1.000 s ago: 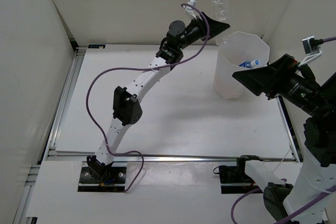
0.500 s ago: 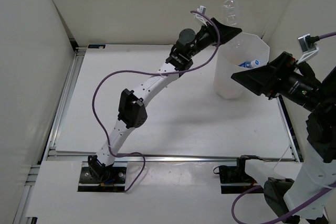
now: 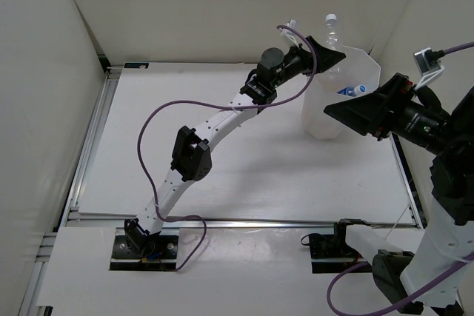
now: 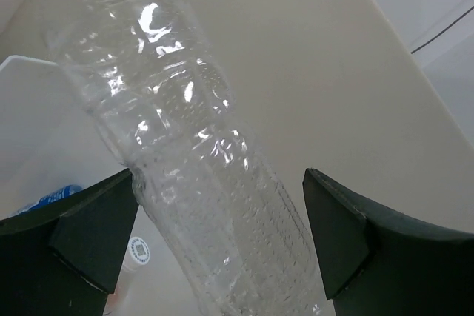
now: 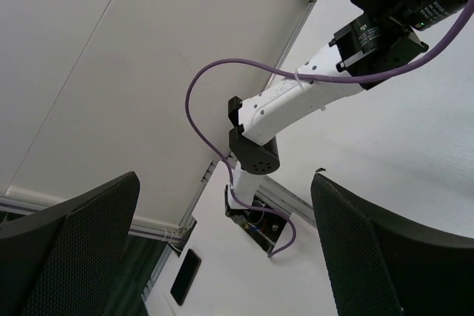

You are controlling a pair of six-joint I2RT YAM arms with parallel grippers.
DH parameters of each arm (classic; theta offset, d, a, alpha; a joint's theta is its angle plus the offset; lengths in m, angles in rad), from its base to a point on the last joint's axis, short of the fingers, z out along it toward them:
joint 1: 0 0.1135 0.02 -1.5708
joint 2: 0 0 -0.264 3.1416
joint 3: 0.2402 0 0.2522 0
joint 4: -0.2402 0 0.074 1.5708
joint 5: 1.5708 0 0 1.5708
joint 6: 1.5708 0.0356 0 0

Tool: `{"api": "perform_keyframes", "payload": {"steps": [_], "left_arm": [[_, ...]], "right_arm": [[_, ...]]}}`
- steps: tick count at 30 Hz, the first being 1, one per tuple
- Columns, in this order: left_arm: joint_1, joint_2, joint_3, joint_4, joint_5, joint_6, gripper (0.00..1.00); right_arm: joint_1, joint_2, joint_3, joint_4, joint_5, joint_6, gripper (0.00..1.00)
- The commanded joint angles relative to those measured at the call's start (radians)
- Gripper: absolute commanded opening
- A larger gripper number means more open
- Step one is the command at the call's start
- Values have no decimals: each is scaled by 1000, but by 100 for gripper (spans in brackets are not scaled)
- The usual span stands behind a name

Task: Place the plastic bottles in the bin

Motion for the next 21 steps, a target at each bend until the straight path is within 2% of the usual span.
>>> {"api": "perform_keyframes", "payload": {"steps": [1,17,21], "left_arm": [[-5,-46,29,-42,10,32,100],[-23,-46,11,-102,14,98,100],[-23,-116,-10,-125,-12,174,100]], "right_arm": [[0,-11,-32,60,-34,-5,99],[0,-68,-101,79,-2,13,99],[0,-77,-101,79,25,13,99]]}}
